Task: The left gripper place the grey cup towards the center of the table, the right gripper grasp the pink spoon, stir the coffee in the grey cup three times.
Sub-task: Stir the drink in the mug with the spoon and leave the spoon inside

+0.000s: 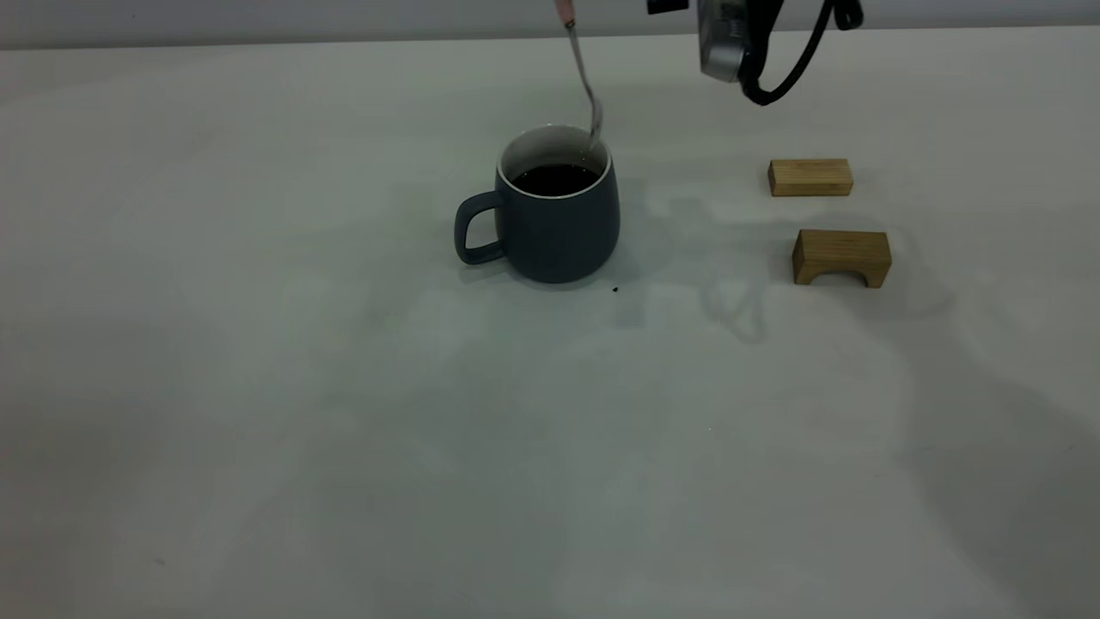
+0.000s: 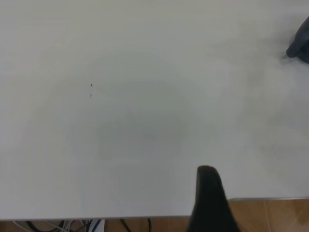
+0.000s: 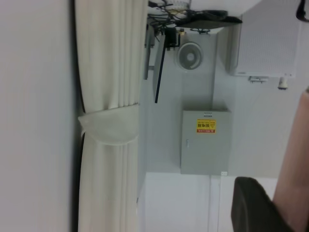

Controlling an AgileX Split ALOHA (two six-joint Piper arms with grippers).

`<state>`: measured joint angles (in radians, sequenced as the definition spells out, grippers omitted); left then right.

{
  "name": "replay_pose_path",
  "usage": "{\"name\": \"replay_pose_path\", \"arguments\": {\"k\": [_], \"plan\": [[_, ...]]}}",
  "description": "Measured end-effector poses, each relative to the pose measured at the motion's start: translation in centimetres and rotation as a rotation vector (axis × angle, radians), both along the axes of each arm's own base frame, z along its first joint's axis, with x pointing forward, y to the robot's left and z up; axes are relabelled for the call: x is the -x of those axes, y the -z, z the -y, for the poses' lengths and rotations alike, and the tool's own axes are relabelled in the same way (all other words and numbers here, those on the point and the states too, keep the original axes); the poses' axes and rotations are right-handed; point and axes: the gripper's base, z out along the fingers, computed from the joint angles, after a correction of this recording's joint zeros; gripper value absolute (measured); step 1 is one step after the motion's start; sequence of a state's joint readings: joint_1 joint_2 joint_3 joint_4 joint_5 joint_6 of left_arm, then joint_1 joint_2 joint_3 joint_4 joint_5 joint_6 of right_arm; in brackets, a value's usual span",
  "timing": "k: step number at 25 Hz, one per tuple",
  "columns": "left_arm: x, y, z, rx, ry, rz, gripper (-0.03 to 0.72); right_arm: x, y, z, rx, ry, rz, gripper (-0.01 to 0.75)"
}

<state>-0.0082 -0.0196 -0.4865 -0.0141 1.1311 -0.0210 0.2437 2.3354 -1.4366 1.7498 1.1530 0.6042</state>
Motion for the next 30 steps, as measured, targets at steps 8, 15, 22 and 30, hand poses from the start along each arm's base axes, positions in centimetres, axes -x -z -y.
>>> {"name": "replay_pose_path", "arguments": {"k": [8, 15, 22, 30], "plan": [[0.0, 0.0, 0.0, 0.0, 0.0, 0.0, 0.567, -1.9, 0.8, -0.8, -0.008, -0.012, 0.071, 0.13], [0.0, 0.0, 0.0, 0.0, 0.0, 0.0, 0.567, -2.2, 3.7, -0.9, 0.004, -0.013, 0.023, 0.13], [0.0, 0.0, 0.0, 0.001, -0.001, 0.0, 0.567, -1.9, 7.1, -0.8, 0.022, -0.013, -0.059, 0.13], [0.0, 0.0, 0.0, 0.001, -0.001, 0.0, 0.567, -1.6, 7.0, -2.2, 0.019, -0.035, -0.053, 0.13]]}}
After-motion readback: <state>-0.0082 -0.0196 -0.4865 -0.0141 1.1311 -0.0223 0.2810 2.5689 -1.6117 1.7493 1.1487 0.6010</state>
